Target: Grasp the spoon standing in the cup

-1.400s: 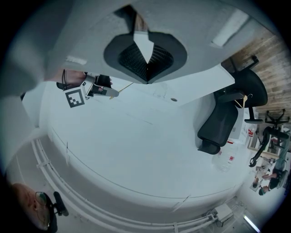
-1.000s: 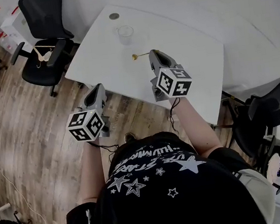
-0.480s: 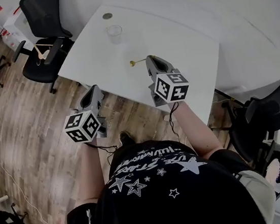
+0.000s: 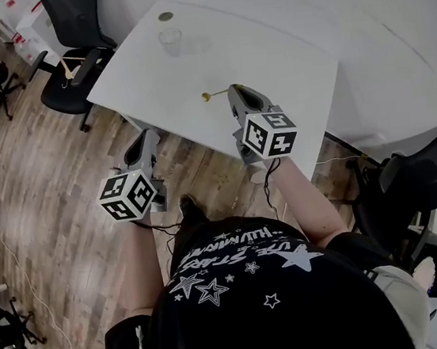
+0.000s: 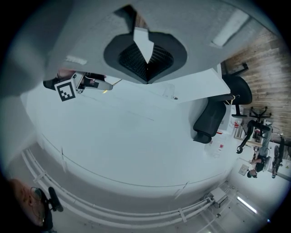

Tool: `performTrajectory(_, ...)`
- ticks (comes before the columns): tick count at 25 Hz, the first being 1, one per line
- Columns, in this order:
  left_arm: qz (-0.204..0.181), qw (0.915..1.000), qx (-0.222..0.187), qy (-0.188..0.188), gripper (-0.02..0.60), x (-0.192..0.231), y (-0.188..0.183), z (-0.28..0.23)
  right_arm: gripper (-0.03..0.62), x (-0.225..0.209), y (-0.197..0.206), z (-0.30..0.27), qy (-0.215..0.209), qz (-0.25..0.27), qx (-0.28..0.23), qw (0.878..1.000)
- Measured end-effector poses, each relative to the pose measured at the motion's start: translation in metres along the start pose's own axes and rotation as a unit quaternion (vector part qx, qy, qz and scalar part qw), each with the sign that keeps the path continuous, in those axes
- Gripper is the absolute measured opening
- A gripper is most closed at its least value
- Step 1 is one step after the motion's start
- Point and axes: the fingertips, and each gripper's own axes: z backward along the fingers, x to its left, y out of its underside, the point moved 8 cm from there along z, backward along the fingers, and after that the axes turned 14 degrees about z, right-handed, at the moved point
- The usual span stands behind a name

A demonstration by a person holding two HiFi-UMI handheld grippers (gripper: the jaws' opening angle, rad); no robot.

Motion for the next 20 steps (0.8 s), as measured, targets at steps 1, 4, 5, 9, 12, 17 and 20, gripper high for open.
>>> performTrajectory(1,0.001,1.0,-0.001,-0.002,0.006,-0.005,0.005,0.005,0.015,-0.001,0.001,0.007,-0.003,0.001,0.001,1.0)
performTrajectory(4,0.004,0.9999,-0.004,-0.009,0.006,-0.022,0.023,0.018,0.015,-0.003,0.007,0.03,-0.012,0.002,0.003,1.0)
performTrajectory(5,0.005,0.9999,-0.005,-0.011,0.006,-0.028,0.029,0.022,0.015,-0.004,0.009,0.038,-0.015,0.002,0.004,1.0)
performTrajectory(9,0.011,0.9997,-0.01,-0.018,0.006,-0.051,0.052,0.037,0.015,-0.008,0.018,0.067,-0.028,0.004,0.009,1.0)
performTrajectory(12,0.014,0.9996,-0.014,-0.022,0.006,-0.07,0.068,0.048,0.014,-0.014,0.023,0.089,-0.033,0.005,0.011,0.999)
performTrajectory(17,0.016,0.9992,-0.018,-0.031,0.006,-0.095,0.089,0.064,0.014,-0.022,0.027,0.118,-0.046,0.017,0.01,0.999)
performTrajectory(20,0.017,0.9991,-0.023,-0.031,0.006,-0.108,0.099,0.076,0.014,-0.025,0.028,0.133,-0.046,0.025,0.011,0.999)
